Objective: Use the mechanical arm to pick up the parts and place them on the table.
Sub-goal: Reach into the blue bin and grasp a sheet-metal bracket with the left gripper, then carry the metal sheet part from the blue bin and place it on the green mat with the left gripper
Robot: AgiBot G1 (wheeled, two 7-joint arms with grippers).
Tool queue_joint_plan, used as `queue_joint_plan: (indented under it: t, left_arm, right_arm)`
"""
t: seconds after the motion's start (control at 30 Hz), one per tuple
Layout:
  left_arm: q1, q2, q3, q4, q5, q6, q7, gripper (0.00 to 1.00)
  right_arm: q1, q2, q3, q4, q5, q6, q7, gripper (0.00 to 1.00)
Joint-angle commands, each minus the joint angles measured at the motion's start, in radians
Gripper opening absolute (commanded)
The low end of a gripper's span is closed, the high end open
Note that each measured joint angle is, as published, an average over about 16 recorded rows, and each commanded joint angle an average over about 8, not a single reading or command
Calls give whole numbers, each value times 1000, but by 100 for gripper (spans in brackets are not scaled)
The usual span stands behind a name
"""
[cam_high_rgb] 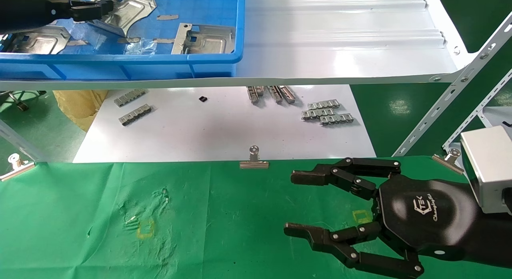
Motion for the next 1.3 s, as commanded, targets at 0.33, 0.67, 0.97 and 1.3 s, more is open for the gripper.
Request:
queue_joint_plan:
  t: [0.33, 0.67, 0.97, 1.3]
  left_arm:
    - [28, 6, -21, 5, -30, -46, 1, 0]
    - [47, 3, -46, -15, -66, -69, 29, 0]
    - [26, -24, -89, -79, -134, 137, 96, 0]
    - [49, -83, -103, -158, -190, 671, 212, 0]
  right_arm:
    - [0, 0, 0, 0, 0, 0, 0, 100]
    - [0, 0, 0, 0, 0, 0, 0, 100]
    - [0, 0, 0, 0, 0, 0, 0, 100]
    - [0, 0, 0, 0, 0, 0, 0, 100]
